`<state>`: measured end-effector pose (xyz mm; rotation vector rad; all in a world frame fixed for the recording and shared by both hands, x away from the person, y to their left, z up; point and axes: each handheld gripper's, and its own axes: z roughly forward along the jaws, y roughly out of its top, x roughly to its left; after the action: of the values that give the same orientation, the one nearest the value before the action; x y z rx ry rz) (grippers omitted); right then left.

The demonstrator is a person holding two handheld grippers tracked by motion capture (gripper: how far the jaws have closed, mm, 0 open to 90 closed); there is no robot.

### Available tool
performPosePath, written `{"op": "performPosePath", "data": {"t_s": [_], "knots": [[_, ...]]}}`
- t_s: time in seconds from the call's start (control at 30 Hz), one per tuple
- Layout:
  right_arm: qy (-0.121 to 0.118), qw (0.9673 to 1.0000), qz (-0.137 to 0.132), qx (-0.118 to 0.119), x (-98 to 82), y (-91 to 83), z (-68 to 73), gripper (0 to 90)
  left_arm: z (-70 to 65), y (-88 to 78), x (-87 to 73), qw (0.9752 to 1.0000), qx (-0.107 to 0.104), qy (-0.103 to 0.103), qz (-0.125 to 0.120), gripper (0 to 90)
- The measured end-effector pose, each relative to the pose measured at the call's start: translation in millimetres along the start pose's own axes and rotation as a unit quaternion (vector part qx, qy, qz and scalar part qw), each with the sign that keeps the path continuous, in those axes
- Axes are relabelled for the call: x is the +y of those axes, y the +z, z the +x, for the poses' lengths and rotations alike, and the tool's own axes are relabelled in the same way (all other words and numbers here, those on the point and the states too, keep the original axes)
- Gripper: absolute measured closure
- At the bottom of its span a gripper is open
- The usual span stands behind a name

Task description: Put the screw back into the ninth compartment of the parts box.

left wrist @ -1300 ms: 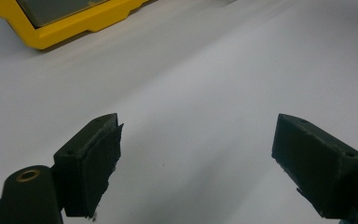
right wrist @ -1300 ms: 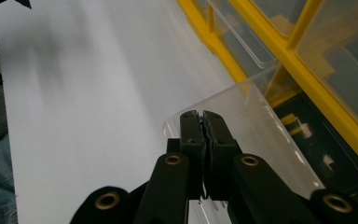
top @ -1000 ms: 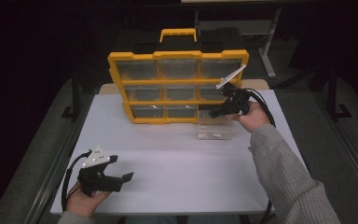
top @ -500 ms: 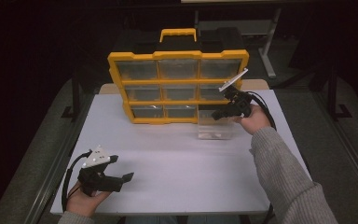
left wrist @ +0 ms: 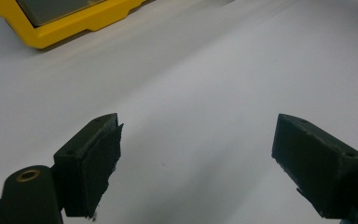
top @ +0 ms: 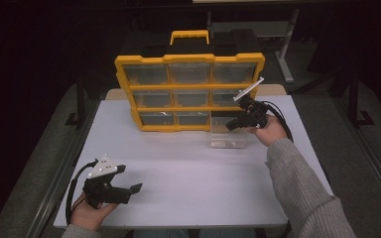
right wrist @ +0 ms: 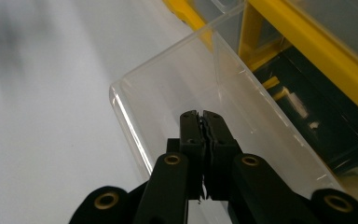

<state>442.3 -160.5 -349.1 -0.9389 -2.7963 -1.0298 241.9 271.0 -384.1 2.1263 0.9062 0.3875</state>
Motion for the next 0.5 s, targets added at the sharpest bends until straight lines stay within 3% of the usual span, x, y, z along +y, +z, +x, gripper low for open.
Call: {"op": "performPosePath", "data": {"t_s": [0.3, 0.33, 0.5], "knots": [[0.003, 1.0, 0.004, 0.001, -5.4, 6.0, -1.4, 86.3, 1.1, 0.5, -0.3, 1.0, -0.001, 0.001, 0.002, 15.2], [0.004, 0.9999, 0.003, -0.009, -6.8, 6.1, -2.0, 83.9, 0.9, 0.8, -0.4, 1.0, -0.001, 0.001, 0.001, 15.1], [0.003, 0.9999, -0.008, -0.012, -8.1, 0.7, -0.9, 80.0, 0.7, 0.9, -0.3, 1.0, -0.001, 0.001, 0.002, 15.2]]}}
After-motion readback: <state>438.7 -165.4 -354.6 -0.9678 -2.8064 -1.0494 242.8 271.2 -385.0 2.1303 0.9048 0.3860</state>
